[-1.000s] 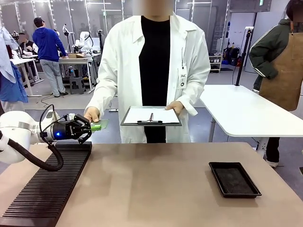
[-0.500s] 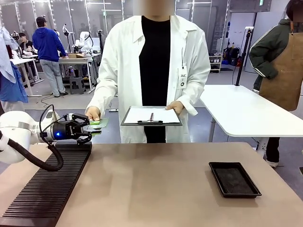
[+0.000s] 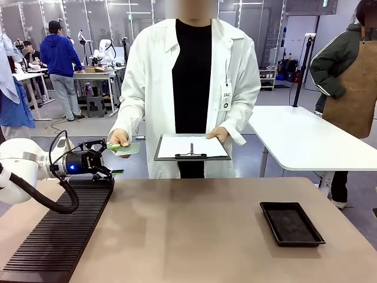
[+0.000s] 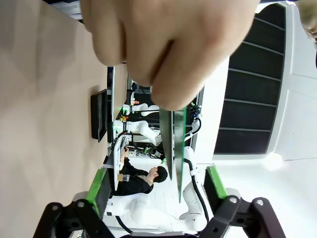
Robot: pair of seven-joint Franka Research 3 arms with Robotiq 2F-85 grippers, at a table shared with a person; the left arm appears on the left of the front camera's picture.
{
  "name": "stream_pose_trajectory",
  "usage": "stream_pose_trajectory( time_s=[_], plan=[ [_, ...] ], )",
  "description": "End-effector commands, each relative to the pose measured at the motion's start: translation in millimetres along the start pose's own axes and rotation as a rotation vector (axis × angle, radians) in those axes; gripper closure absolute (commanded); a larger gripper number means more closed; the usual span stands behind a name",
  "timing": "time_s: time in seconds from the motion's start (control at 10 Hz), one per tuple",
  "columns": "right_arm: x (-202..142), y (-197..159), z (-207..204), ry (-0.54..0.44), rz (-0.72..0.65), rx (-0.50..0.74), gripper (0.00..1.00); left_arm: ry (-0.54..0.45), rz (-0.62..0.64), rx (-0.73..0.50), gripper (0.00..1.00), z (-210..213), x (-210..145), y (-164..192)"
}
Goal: Inspect the PCB.
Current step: Release the Blank PCB you were holding, then pick up the Blank PCB that the human is holding.
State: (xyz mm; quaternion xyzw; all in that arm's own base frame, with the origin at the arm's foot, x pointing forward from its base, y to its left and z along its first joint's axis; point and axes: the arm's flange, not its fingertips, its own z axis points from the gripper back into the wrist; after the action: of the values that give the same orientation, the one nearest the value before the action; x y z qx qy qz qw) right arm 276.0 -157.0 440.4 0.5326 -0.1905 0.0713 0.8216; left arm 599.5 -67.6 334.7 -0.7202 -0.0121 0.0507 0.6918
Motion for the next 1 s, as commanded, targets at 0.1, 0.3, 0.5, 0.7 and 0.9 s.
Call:
stream_pose_trajectory(
  time_s=[0.1, 0.3, 0.5, 0.7, 0.9],
  plan=[
    [0.1, 0.3, 1.0, -0.004, 0.010, 0.010, 0.00, 0.048, -0.006, -0.029, 0.00, -1.7, -3.4, -4.2],
    [0.1, 0.3, 1.0, -0.004, 0.010, 0.010, 0.00, 0.000, 0.000, 0.000, 0.00, -0.1, 0.0, 0.0],
    [0.1, 0.3, 1.0, -0.004, 0.010, 0.010, 0.00, 0.000, 0.000, 0.000, 0.00, -0.1, 0.0, 0.0],
    [0.1, 0.3, 1.0, -0.004, 0.010, 0.010, 0.00, 0.000, 0.000, 0.000, 0.00, -0.1, 0.0, 0.0],
    [0.1, 0.3, 1.0, -0.004, 0.010, 0.010, 0.00, 0.000, 0.000, 0.000, 0.00, -0.1, 0.0, 0.0]
  ],
)
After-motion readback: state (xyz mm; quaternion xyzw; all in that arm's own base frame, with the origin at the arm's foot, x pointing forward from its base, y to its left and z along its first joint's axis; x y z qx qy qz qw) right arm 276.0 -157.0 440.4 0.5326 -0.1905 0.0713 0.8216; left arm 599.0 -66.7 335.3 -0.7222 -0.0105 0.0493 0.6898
